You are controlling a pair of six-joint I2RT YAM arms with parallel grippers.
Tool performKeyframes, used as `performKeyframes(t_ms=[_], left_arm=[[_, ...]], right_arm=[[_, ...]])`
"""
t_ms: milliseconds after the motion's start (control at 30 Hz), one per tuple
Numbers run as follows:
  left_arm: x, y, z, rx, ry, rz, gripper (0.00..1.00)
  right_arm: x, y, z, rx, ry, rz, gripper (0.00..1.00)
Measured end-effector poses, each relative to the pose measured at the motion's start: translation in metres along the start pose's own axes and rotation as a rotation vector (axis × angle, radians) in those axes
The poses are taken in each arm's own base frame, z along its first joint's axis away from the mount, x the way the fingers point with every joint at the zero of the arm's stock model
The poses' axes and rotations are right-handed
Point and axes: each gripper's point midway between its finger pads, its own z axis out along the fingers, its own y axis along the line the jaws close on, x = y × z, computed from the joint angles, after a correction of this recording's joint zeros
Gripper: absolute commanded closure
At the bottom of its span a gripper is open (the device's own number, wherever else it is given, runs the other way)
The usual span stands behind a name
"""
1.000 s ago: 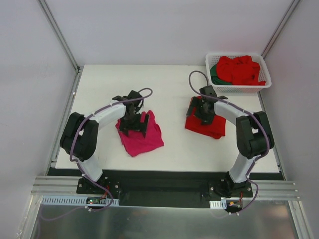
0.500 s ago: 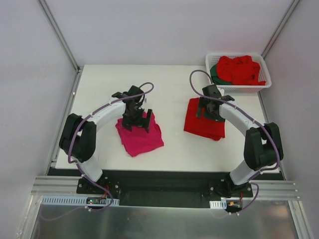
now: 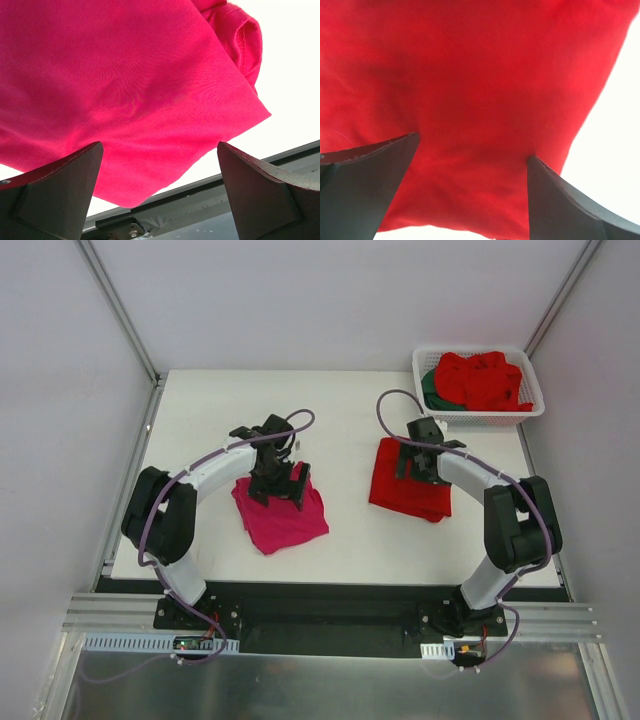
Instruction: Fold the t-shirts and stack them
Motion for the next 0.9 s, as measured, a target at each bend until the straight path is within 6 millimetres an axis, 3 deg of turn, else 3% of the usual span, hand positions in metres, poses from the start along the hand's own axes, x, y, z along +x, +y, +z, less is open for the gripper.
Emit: performKeyframes(t_ms=[200,367,533,733,900], left_arm=[[0.002,-0.003,0.004,-0.001,0.013,0.011,0.01],[0.007,0.001,0.018,-0.021,0.059,0.005,0.01],[0.011,0.008,0.034,-0.051,0.108,-0.015,0.01],[0.01,0.023,0.034,-0.149,0.111,-0.025,0.01],[0.009,0.046,0.029,-0.207,0.117,-0.07,0.01]], right_arm=[[-0.012,0.012,0.004,-0.052,-0.043,0.007,0.04],[-0.002,0.024,0.025,-0.081,-0.004,-0.001,0.04],[-0.007,0.035,0.027,-0.127,-0.009,0.002,0.04],[-0.007,0.041,0.025,-0.165,0.003,-0.008,0.04],[-0.011,0.059,0.016,-0.255,0.022,-0.005,0.04]])
